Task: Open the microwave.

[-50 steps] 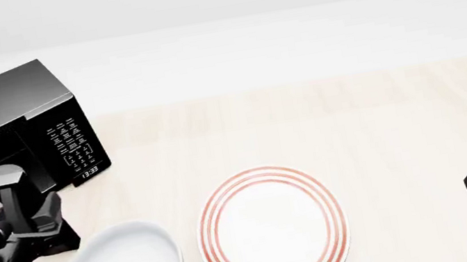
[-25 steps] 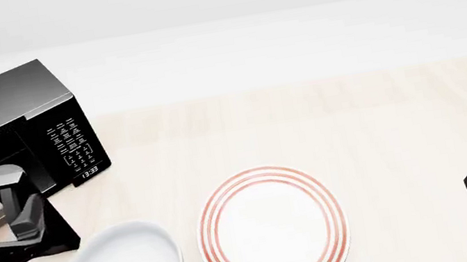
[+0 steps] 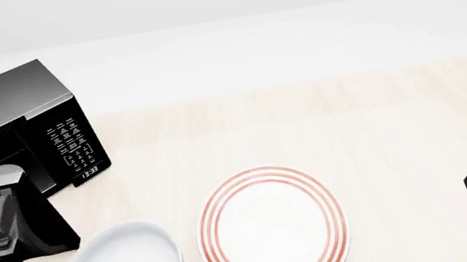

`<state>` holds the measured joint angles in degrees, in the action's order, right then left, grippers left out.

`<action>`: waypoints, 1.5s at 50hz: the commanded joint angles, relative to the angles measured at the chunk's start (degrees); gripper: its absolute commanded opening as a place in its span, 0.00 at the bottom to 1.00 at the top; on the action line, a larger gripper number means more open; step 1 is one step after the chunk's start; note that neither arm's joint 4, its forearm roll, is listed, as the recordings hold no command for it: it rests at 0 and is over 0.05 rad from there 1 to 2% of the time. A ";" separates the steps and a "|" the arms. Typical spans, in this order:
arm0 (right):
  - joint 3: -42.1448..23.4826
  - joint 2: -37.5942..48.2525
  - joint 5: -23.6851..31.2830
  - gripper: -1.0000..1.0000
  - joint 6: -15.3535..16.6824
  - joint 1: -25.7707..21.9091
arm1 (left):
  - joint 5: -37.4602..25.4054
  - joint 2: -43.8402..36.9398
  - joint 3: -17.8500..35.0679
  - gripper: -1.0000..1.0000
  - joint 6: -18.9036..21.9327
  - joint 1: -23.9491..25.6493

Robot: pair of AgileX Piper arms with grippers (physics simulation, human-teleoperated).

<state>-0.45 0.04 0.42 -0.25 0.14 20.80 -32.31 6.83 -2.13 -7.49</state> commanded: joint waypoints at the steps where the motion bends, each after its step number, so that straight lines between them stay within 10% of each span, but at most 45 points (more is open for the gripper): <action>1: 0.00 0.00 0.01 1.00 0.00 0.00 | -9.36 6.98 4.67 1.00 0.86 -0.36; 29: 0.00 0.00 0.00 1.00 0.01 0.00 | -24.58 10.35 18.51 1.00 4.90 -0.89; 53: 0.00 0.00 0.00 1.00 0.01 0.00 | -21.88 -2.91 24.05 1.00 6.57 0.31; 75: 0.00 0.00 -0.01 1.00 0.00 0.00 | -31.95 -13.84 34.49 1.00 6.14 0.94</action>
<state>-0.45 0.04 0.42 -0.25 0.14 -7.37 -41.68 37.91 4.74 -6.73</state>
